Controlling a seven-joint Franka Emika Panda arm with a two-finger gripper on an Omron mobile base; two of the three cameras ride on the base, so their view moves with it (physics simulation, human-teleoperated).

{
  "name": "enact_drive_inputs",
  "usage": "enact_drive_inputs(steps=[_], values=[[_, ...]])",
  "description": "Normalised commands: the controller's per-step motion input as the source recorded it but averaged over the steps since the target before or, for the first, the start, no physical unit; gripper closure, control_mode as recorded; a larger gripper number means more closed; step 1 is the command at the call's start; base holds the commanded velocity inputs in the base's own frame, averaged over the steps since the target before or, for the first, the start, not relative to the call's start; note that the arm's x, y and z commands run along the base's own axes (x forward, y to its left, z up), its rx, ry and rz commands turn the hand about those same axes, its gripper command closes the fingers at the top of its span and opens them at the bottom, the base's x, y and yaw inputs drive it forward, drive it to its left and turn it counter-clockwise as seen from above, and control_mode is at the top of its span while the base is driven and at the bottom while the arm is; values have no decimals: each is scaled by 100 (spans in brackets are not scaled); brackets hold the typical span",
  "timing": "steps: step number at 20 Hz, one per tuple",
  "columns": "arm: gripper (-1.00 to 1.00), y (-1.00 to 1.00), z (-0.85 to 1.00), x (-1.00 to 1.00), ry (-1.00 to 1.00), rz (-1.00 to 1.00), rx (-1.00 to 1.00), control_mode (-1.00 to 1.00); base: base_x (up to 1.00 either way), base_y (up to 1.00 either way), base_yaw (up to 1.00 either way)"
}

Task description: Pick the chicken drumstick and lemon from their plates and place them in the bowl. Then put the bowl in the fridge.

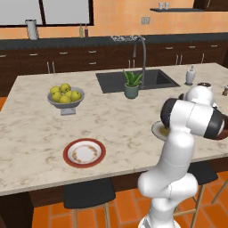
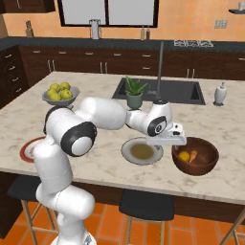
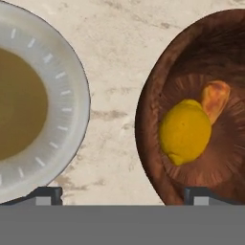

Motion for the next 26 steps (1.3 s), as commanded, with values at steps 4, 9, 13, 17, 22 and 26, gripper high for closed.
enact_drive_inputs(steps=[4,9,13,17,22,26], values=[[-100,-18,-9,16,2,0,-4,-100,0,0,0],[-100,-5,-1,47,2,2,-3,-100,0,0,0],[-100,-24,-3,24,6,2,-5,-100,0,0,0],[-100,-11,-14,7,5,1,-4,-100,0,0,0],[-100,0,-32,6,5,2,-1,-100,0,0,0],[-100,-4,-43,0,7,2,0,-100,0,0,0]])
